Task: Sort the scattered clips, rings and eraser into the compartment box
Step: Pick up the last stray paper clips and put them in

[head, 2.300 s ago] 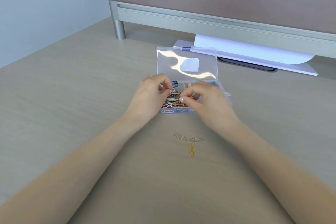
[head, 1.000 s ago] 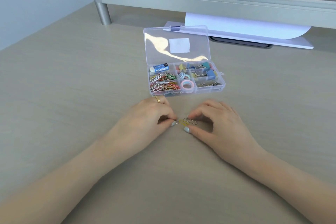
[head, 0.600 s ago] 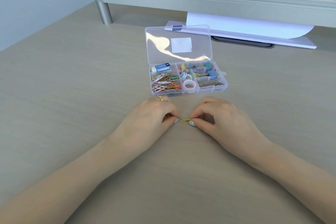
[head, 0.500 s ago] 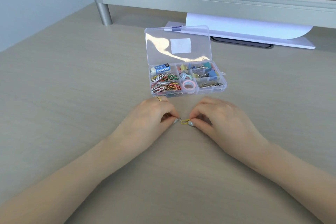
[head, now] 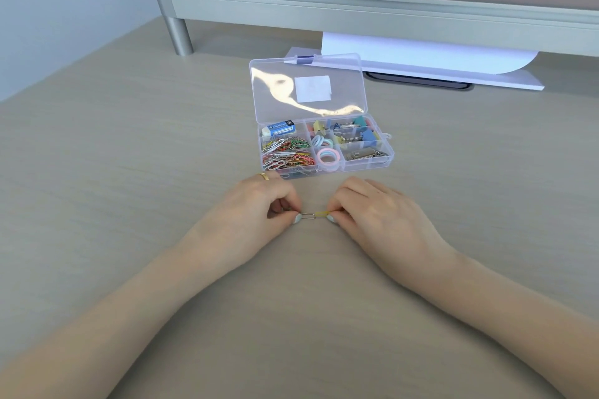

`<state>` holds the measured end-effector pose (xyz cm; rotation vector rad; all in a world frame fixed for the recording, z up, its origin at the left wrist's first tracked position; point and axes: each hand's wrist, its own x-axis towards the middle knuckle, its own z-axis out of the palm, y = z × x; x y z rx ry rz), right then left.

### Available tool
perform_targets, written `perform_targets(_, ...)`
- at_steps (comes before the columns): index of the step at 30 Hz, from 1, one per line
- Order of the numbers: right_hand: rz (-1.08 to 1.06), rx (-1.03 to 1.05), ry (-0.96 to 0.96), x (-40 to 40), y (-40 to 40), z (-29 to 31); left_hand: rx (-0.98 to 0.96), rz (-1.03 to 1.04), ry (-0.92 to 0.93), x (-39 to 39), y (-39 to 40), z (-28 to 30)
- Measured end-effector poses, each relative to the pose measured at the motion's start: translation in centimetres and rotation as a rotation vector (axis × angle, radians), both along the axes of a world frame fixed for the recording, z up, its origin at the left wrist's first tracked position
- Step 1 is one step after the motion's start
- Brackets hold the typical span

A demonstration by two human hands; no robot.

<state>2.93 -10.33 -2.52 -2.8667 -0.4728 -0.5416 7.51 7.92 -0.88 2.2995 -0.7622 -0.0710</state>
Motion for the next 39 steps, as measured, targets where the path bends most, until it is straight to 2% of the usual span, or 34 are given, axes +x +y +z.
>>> perform_targets(6,0.033,0.235,0.148,0.2,-0.6,0.2,0.013,-0.015,-0.039,0.1,0.0,-0.2)
perform_targets(12,-0.007,0.428,0.030,1.9,-0.7,1.1,0.003,-0.010,-0.026,0.1,-0.1,-0.2)
perform_targets(16,-0.042,0.414,-0.060,5.8,0.6,2.6,-0.013,-0.008,0.007,0.2,-0.1,-0.1)
perform_targets(21,-0.067,0.176,-0.077,8.8,1.9,1.6,-0.022,0.013,0.034,0.1,-0.1,-0.2)
perform_targets(27,-0.007,0.449,-0.033,6.4,1.3,2.2,-0.022,0.021,0.042,0.0,-0.2,0.0)
perform_targets(33,0.150,0.441,0.272,1.3,0.3,0.4,-0.028,0.015,-0.004,0.1,-0.2,-0.2)
perform_targets(39,0.098,0.494,0.284,1.2,0.3,0.3,0.076,0.048,-0.149,-0.5,0.1,-0.6)
